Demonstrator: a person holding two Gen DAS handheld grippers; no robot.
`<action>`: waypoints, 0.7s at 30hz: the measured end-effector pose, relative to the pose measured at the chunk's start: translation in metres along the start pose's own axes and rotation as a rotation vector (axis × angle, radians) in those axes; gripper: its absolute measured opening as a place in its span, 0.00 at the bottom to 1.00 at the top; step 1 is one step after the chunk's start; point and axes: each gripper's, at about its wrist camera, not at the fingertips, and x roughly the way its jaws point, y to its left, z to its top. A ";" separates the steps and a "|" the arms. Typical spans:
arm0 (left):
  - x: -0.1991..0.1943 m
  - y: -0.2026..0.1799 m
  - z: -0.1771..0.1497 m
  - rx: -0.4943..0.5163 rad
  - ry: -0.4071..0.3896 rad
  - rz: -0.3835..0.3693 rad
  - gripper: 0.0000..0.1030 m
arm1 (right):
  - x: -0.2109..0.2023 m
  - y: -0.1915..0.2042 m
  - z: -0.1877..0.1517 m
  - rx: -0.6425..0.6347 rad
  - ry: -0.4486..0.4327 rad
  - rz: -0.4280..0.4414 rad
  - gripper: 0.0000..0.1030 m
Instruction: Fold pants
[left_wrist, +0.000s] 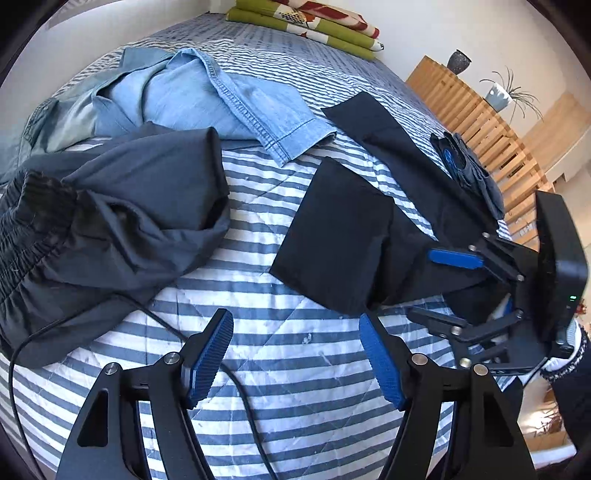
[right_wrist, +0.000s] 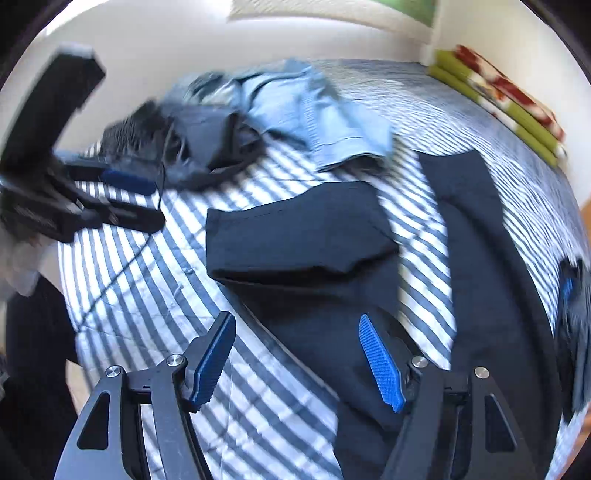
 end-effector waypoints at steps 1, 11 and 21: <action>-0.001 0.002 -0.004 0.003 -0.003 0.003 0.71 | 0.011 0.008 0.004 -0.032 0.020 -0.011 0.64; -0.023 0.024 -0.030 -0.053 -0.050 -0.010 0.66 | 0.045 0.021 0.024 -0.151 0.077 -0.159 0.00; -0.048 0.036 -0.036 -0.075 -0.098 -0.009 0.66 | -0.009 0.035 0.029 -0.300 0.009 -0.019 0.62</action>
